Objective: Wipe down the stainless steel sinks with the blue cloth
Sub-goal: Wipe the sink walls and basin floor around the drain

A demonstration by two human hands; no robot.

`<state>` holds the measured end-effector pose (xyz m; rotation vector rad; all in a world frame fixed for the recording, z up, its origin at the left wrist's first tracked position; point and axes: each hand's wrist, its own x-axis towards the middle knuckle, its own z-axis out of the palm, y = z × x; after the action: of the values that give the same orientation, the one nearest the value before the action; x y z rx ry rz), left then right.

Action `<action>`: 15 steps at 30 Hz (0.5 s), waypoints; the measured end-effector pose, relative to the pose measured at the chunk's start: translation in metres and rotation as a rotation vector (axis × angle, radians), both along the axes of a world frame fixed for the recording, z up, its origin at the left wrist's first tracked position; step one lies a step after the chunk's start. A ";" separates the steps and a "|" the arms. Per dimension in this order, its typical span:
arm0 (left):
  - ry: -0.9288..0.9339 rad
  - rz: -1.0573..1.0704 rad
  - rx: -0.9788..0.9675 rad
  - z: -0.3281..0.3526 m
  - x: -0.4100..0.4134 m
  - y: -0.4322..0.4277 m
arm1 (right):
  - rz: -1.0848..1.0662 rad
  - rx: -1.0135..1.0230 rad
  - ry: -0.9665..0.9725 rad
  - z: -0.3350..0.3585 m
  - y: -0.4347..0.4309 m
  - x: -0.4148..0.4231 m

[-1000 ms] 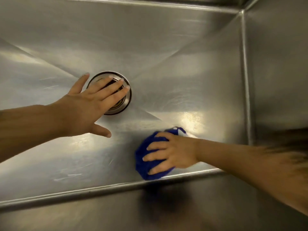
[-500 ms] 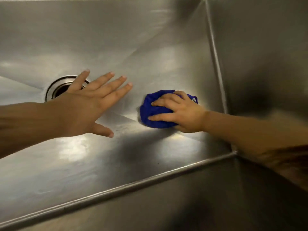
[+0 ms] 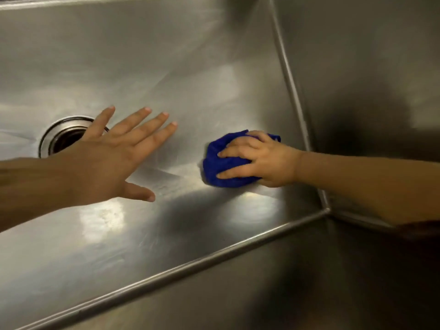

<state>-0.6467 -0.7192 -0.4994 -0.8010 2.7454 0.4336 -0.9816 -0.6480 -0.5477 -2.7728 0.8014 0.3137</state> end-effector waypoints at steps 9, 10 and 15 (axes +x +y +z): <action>0.055 0.033 0.062 0.008 -0.016 0.002 | 0.010 0.246 -0.026 0.034 0.067 -0.021; 0.062 0.026 0.050 0.009 -0.015 0.001 | 0.053 0.286 -0.029 0.038 0.062 -0.024; 0.035 0.024 0.015 0.008 -0.010 0.000 | 0.197 0.077 0.094 0.033 0.011 -0.040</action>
<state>-0.6571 -0.7192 -0.4910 -0.8307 2.7644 0.4764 -1.0216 -0.6368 -0.5145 -2.7858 0.5240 0.5026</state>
